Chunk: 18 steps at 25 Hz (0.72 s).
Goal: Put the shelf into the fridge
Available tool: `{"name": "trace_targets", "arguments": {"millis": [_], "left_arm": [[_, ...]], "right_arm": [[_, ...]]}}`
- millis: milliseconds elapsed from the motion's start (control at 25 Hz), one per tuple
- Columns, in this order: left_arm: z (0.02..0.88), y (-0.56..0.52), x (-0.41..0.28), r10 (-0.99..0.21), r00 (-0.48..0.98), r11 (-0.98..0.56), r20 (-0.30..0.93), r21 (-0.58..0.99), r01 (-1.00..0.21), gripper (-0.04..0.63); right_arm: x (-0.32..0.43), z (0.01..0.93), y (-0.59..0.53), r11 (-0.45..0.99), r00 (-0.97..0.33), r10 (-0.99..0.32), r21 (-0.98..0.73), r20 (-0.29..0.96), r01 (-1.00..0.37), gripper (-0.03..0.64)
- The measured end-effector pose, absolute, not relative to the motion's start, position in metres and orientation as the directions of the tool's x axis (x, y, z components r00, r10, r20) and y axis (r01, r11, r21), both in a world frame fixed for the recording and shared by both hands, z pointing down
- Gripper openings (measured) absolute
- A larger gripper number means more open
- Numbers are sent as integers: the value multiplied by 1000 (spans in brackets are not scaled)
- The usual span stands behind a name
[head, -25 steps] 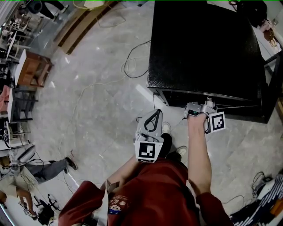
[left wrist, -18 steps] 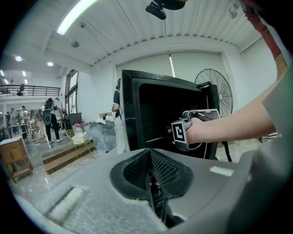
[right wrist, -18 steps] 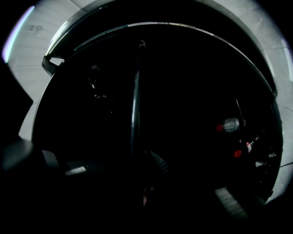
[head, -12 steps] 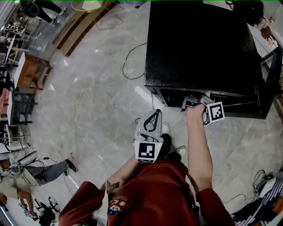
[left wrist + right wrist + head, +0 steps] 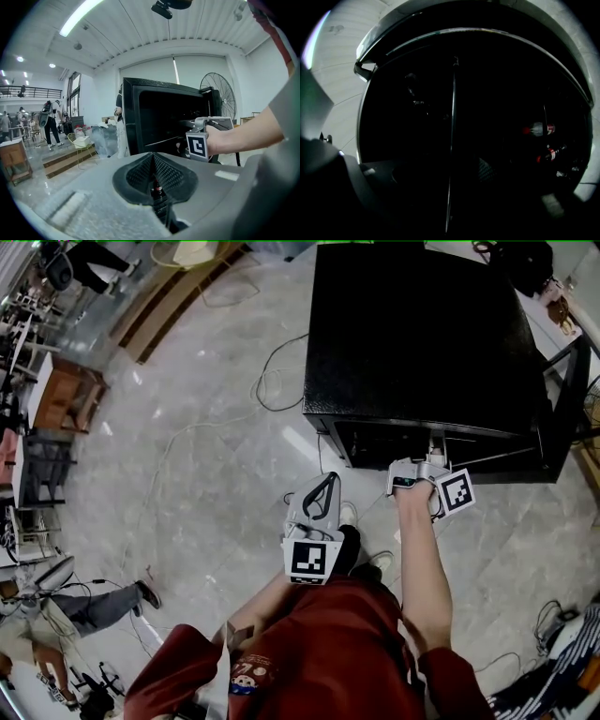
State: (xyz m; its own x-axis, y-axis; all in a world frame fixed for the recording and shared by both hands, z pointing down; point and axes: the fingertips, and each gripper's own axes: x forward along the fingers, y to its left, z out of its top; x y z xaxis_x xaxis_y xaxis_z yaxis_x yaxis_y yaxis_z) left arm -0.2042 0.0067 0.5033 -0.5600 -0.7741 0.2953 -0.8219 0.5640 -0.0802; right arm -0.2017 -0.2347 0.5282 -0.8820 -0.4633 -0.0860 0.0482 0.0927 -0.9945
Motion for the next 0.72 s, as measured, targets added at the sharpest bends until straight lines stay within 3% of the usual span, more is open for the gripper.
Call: {"name": "trace_targets", "arguments": {"millis": [360, 560, 720], "left_arm": [[499, 7, -198, -775, -566, 570, 281, -77, -818, 6], [498, 4, -195, -778, -566, 570, 272, -74, -818, 6], [497, 2, -194, -778, -569, 572, 266, -73, -817, 6]], "right_arm": [[-157, 525, -212, 240, -928, -368, -970, -47, -46, 267], [-140, 524, -191, 474, -957, -289, -865, 27, -167, 267], [-135, 516, -179, 702, -960, -267, -667, 79, -250, 267]]}}
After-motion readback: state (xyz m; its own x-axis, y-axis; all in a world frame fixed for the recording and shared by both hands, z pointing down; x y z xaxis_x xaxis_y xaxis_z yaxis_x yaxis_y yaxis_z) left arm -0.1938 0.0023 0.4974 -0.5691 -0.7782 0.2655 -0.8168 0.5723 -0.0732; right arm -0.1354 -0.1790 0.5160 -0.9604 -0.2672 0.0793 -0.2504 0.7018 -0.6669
